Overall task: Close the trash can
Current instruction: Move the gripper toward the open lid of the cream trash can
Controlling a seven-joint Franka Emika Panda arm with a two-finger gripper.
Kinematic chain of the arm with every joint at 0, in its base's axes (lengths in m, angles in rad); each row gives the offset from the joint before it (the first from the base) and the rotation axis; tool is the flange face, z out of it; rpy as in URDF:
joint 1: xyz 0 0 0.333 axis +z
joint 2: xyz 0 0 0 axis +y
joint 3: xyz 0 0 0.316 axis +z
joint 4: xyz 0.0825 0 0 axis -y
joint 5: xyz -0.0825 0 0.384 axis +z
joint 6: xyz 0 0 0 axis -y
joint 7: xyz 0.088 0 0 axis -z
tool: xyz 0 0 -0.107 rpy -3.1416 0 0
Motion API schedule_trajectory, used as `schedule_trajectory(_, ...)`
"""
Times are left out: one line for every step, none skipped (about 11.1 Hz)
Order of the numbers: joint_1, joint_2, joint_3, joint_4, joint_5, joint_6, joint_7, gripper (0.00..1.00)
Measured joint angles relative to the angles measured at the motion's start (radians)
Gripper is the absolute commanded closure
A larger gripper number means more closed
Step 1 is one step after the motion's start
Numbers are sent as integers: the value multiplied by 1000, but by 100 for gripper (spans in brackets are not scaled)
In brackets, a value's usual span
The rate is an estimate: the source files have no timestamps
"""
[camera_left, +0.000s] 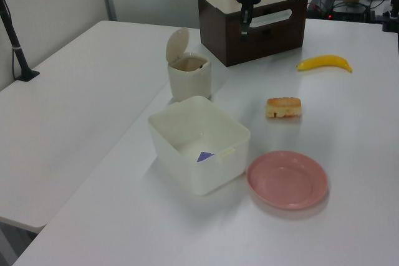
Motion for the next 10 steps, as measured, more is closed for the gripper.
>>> schedule_trajectory(1,12,0,17,0,29,-7,100)
schedule_trajectory(1,33,-2,50,0,80,-8,100)
schedule_trajectory(1,57,-6,81,0,137,-8,100)
schedule_trajectory(3,84,-11,109,0,195,-8,100)
schedule_trajectory(7,106,-15,133,0,230,-8,100)
schedule_trajectory(11,123,-18,157,0,265,-8,100)
schedule_trajectory(15,133,-19,173,14,305,-8,100)
schedule_trajectory(19,135,-19,179,54,350,-6,100)
schedule_trajectory(25,135,-21,181,82,386,35,100)
schedule_trajectory(30,135,-21,183,89,411,98,100)
